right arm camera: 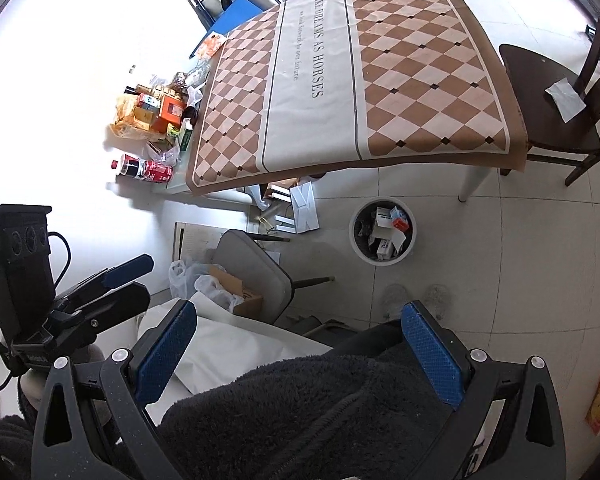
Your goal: Collect trash
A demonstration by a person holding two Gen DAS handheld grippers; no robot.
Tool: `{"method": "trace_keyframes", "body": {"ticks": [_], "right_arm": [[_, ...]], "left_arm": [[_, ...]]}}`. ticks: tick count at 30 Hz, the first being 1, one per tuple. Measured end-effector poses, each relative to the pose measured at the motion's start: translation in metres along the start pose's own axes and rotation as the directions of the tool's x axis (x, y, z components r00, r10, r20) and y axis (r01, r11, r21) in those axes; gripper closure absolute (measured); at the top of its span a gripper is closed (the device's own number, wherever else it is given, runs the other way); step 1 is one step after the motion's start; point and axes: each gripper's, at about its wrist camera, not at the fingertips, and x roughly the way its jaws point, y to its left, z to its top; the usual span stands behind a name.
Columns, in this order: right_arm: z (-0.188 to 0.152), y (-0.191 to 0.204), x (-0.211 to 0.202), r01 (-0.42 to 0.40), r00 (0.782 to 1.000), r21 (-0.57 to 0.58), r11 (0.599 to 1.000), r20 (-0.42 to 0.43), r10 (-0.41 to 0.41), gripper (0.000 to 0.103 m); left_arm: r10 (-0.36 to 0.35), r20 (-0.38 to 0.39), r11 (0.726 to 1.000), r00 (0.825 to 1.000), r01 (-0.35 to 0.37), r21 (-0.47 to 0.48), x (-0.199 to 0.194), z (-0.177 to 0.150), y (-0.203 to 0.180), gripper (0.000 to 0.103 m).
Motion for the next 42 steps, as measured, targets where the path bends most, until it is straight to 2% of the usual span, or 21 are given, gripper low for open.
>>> {"method": "trace_keyframes", "body": {"ticks": [13,42], "right_arm": [[-0.005,0.003,-0.009,-0.016,1.0,-0.024,1.0,-0.004,0.016,0.0],[-0.002,-0.004,-0.009,-0.024,0.999,-0.04,0.999,-0.043,0.023,0.0]], "left_arm": [[0.003,0.024,1.0,1.0,-0.003,-0.011,-0.009,-0.008,-0.005,0.0],[0.0,0.004,1.0,1.0,0.0,0.009,-0.008,-0.014,-0.008,0.0]]}}
